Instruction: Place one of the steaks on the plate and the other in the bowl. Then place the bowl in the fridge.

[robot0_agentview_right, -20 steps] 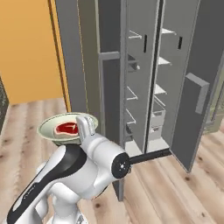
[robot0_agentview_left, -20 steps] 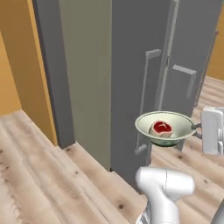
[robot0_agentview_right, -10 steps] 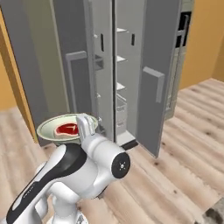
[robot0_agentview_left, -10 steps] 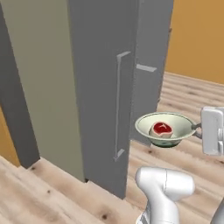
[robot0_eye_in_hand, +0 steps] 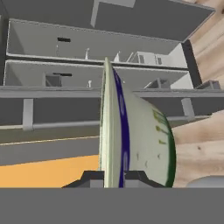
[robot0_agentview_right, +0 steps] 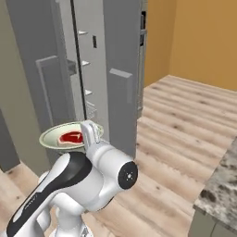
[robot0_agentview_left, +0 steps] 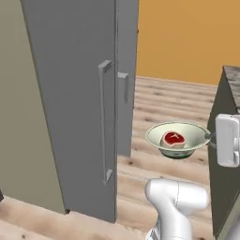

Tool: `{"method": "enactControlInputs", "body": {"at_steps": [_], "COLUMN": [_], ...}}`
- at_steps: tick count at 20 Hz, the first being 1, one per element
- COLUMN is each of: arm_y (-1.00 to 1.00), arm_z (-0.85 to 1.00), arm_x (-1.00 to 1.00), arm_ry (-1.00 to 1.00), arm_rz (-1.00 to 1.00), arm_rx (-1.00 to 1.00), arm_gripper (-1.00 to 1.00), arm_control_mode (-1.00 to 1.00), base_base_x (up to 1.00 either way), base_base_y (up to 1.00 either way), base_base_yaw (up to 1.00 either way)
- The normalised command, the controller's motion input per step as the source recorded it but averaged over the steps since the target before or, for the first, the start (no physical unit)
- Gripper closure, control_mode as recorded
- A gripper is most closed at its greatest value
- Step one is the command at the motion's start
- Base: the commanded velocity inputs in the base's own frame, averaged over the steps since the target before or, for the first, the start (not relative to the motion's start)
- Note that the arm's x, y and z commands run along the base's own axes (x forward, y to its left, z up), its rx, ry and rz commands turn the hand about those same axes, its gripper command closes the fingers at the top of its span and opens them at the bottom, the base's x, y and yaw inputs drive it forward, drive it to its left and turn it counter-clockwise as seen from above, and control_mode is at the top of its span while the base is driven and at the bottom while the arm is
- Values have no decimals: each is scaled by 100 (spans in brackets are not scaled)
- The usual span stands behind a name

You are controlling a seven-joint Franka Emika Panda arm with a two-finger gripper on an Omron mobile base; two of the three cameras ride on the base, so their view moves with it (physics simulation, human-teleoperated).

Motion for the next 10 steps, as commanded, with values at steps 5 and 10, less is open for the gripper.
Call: {"method": "enactControlInputs", "body": {"at_steps": [5, 10], "arm_y": [0, 0], "arm_z": [0, 0], "arm_x": [0, 0], "arm_ry": [0, 0], "arm_rz": [0, 0], "arm_rx": [0, 0], "arm_gripper": [100, 100], "arm_control_mode": [100, 100], "base_base_x": [32, 51], "base_base_y": [37, 19], "base_base_yaw": [-44, -18]}}
